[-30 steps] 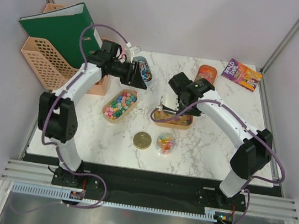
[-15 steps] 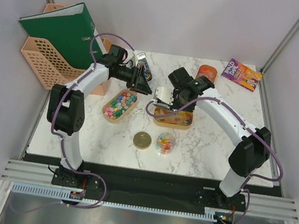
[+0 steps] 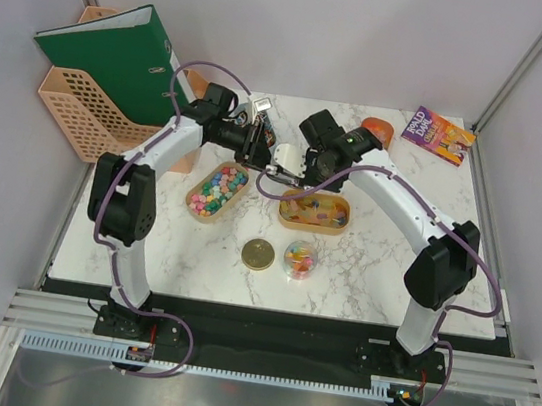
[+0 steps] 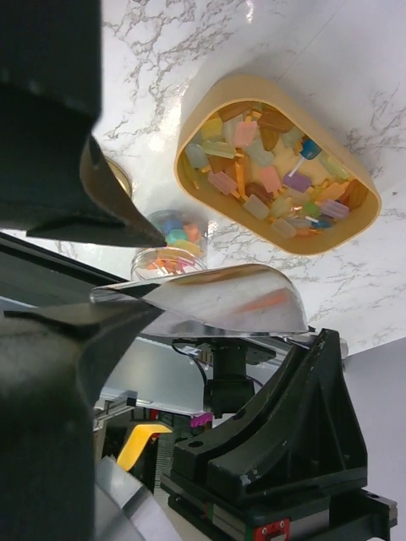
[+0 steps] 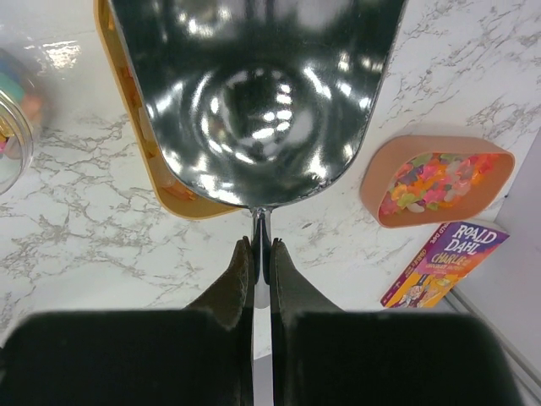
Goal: Pack the candies
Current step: Adjust the spatula.
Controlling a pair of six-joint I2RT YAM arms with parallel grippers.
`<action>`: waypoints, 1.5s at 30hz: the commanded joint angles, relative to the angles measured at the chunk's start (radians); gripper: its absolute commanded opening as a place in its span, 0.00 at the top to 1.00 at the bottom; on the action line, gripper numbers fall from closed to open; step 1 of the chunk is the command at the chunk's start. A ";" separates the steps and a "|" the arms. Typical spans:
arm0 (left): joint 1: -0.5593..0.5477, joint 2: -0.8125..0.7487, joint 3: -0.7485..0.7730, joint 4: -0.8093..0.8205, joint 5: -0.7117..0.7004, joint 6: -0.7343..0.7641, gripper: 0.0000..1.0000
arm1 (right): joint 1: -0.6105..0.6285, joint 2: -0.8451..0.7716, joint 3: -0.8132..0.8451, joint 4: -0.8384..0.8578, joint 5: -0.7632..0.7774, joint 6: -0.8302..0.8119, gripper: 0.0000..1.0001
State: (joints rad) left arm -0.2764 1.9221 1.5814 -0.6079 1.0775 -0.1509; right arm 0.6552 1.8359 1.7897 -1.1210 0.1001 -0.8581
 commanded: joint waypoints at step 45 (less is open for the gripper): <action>-0.006 0.038 -0.032 -0.082 0.345 0.198 0.98 | -0.324 -0.313 -0.254 0.084 -0.906 -0.090 0.51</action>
State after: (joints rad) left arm -0.2810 1.9694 1.5150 -0.6792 1.3872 0.0154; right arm 0.3290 1.5040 1.4963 -1.0119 -0.7673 -0.9131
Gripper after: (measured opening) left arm 0.046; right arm 0.502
